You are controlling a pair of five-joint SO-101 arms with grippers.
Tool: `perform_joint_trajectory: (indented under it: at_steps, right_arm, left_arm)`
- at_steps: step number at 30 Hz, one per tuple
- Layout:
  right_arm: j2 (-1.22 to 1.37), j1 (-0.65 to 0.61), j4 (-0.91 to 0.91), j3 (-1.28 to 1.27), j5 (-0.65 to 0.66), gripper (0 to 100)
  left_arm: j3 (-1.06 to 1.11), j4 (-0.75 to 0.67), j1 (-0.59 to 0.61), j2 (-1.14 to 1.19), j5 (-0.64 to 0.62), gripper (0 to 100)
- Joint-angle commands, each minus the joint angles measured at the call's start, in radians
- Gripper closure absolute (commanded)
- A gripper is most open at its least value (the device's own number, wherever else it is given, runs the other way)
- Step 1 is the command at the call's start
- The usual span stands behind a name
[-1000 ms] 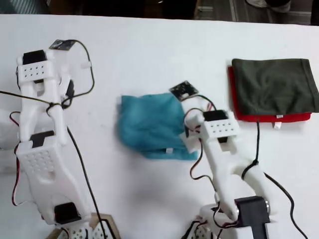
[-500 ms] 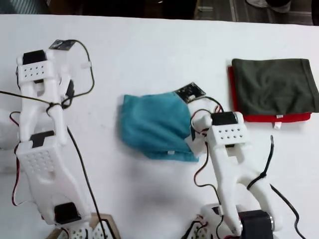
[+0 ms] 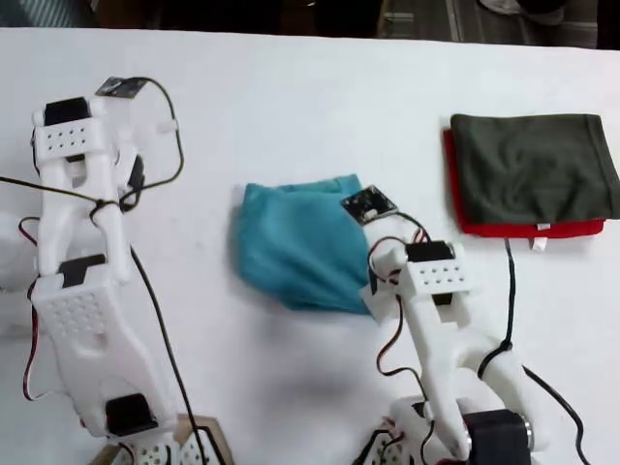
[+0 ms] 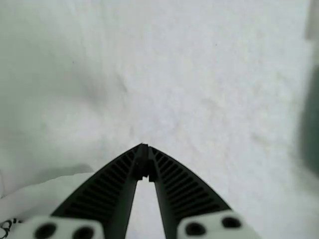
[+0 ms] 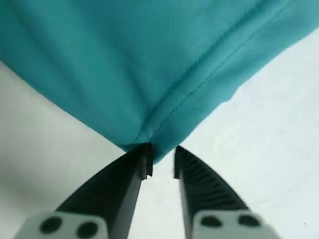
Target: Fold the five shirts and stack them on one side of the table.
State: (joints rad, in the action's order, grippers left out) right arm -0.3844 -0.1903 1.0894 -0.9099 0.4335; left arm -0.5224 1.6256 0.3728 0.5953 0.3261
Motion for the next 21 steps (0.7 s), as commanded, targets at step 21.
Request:
perform_joint_trajectory:
  at_steps: [21]
  right_arm:
    - [0.404,0.071,0.209,0.913,-0.123,82.9]
  left_arm:
    - [-0.053,-0.083,-0.035,0.052,0.015,97]
